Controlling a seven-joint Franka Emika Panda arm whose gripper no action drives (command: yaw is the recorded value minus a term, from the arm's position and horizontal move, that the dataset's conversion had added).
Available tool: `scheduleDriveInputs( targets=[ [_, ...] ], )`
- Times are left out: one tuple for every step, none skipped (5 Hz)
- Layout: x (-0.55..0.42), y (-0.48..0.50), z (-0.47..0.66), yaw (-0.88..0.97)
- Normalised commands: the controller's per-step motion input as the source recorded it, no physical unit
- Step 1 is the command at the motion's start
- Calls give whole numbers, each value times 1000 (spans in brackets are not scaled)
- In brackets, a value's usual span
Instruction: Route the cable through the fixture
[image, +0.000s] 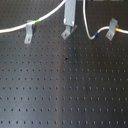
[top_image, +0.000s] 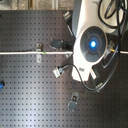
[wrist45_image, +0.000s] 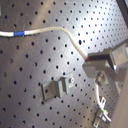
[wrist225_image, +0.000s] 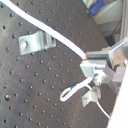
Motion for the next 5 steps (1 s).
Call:
scheduleDriveInputs(
  targets=[
    [2,10,0,0],
    [-238,-233,296,-77],
    [-235,-160,286,0],
    [-73,-10,201,300],
    [-14,-59,166,563]
  ],
)
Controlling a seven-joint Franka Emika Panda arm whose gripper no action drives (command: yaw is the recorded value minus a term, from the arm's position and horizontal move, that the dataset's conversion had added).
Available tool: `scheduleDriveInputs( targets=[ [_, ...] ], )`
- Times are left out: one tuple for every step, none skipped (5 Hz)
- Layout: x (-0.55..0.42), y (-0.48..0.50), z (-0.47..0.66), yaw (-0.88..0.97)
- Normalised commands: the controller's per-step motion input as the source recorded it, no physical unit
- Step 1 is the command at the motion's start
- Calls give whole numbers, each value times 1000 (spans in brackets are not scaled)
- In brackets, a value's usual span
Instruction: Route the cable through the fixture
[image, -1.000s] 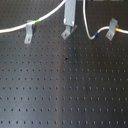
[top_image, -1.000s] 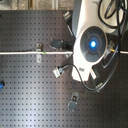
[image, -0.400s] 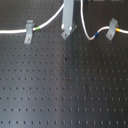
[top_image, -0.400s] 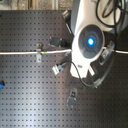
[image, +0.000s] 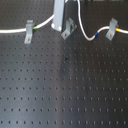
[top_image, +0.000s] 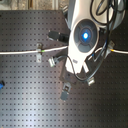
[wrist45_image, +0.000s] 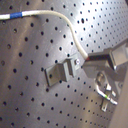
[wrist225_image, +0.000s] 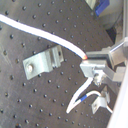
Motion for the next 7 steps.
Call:
scheduleDriveInputs(
  targets=[
    [-42,-73,262,549],
    [-237,-121,380,440],
    [-458,-49,292,231],
    [-181,25,3,54],
    [-135,109,94,71],
    [-226,192,400,143],
    [52,322,-6,66]
  ],
)
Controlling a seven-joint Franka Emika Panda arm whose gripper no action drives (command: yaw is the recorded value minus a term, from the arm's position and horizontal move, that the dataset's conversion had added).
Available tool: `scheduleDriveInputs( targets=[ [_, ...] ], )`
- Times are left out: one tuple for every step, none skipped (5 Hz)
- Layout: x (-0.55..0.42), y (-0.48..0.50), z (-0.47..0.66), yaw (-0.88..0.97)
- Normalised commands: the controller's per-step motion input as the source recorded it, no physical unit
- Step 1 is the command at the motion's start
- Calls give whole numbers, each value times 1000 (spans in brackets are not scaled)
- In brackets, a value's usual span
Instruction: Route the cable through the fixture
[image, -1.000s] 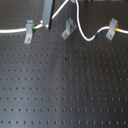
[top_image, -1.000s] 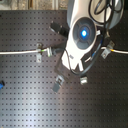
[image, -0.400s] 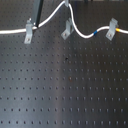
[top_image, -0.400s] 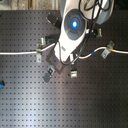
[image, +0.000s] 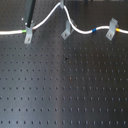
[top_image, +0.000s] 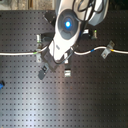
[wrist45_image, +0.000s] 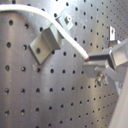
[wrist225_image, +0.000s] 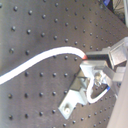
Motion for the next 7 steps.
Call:
scheduleDriveInputs(
  targets=[
    [138,374,243,120],
    [98,158,491,17],
    [4,11,426,0],
    [-25,-37,254,0],
    [-96,-112,217,0],
    [34,-97,100,0],
    [29,-69,89,0]
  ],
)
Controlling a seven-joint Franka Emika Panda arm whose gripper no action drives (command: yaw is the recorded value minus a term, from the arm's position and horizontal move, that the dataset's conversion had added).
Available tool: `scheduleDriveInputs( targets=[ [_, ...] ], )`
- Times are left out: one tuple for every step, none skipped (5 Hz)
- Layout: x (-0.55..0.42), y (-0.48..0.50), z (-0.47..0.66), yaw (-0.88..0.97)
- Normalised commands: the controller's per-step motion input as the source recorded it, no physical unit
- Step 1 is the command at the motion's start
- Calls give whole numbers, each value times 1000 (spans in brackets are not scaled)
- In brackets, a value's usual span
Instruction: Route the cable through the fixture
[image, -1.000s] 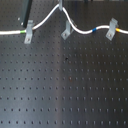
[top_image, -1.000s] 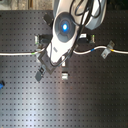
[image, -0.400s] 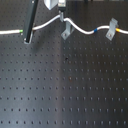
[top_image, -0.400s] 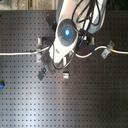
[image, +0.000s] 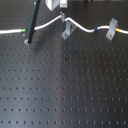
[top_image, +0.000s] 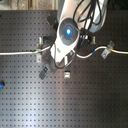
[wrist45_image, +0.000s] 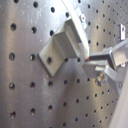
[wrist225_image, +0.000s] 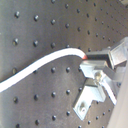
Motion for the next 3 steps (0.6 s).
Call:
scheduleDriveInputs(
  targets=[
    [13,-125,103,0],
    [-119,-219,165,6],
    [-285,-356,359,14]
  ],
)
